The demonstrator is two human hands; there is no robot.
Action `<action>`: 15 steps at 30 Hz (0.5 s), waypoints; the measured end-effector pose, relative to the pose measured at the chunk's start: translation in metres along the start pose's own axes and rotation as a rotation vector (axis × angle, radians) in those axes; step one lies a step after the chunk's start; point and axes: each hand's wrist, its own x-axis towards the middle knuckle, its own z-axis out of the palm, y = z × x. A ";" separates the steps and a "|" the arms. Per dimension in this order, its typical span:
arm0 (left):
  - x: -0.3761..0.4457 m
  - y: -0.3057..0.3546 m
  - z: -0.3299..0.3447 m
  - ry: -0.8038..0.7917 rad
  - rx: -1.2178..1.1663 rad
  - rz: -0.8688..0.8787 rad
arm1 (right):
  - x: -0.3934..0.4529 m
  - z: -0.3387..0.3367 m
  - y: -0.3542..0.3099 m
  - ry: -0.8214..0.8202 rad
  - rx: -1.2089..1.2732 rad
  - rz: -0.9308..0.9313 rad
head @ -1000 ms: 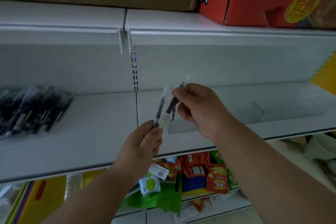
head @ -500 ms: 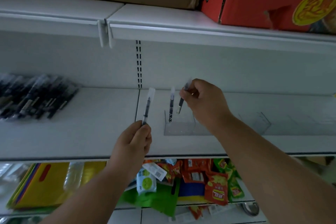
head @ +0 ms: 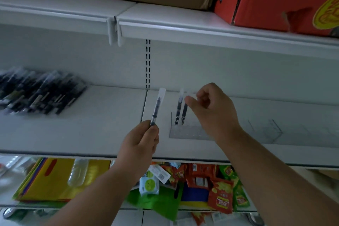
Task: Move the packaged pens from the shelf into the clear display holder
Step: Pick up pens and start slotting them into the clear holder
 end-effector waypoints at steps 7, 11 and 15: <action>0.011 0.011 0.007 -0.251 0.158 0.106 | -0.019 -0.001 -0.035 -0.260 0.372 0.133; 0.015 0.006 0.005 -0.335 0.312 0.164 | -0.025 -0.002 -0.027 -0.165 0.518 0.231; 0.015 0.007 0.008 -0.392 0.285 0.125 | -0.027 -0.003 -0.024 -0.146 0.539 0.219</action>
